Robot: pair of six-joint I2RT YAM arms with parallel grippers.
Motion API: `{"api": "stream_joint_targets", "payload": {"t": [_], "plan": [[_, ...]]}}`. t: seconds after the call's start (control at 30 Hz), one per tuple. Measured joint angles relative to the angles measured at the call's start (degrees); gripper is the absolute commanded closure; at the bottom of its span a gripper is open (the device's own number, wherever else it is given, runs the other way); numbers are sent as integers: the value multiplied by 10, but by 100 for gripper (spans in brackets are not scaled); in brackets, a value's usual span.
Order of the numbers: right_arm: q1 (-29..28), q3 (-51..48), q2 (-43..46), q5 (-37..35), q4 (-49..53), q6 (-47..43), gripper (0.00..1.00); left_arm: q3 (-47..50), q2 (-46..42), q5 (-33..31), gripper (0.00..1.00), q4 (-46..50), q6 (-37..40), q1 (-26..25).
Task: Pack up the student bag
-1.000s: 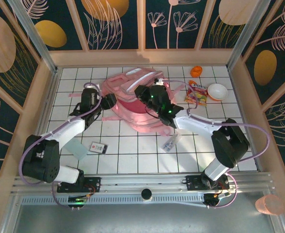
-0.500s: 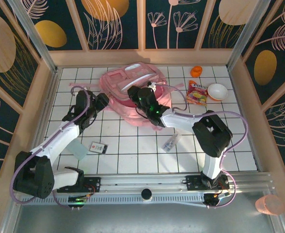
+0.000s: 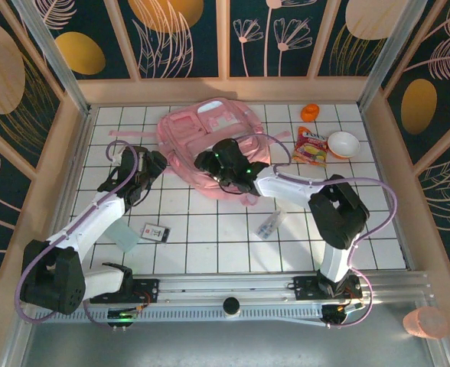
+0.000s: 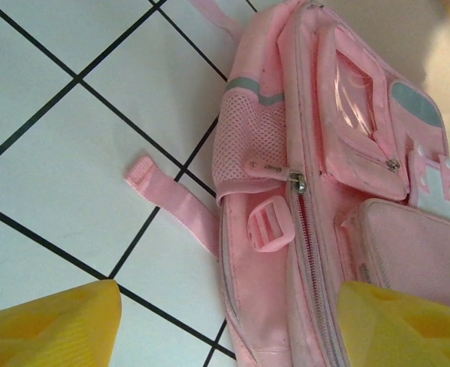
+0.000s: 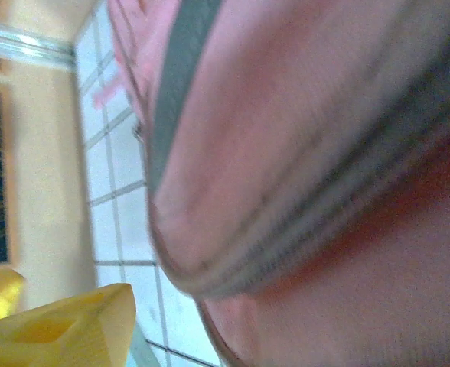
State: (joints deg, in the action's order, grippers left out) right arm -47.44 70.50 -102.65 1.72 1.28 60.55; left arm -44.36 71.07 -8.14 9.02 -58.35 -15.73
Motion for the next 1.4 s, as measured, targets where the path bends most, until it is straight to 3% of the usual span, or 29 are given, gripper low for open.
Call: {"api": "stream_joint_targets", "payload": {"t": [0.3,0.57,1.13,1.4], "plan": [[-3,0,61,49,149,-51,29,-21,4,-55,1,96,-53,0],[-2,25,86,74,258,-94,28,-45,21,-112,1,176,-38,33],[13,70,86,92,380,-183,27,44,36,-147,1,201,32,265],[16,76,86,91,390,-196,27,47,107,-136,1,171,62,280]]}}
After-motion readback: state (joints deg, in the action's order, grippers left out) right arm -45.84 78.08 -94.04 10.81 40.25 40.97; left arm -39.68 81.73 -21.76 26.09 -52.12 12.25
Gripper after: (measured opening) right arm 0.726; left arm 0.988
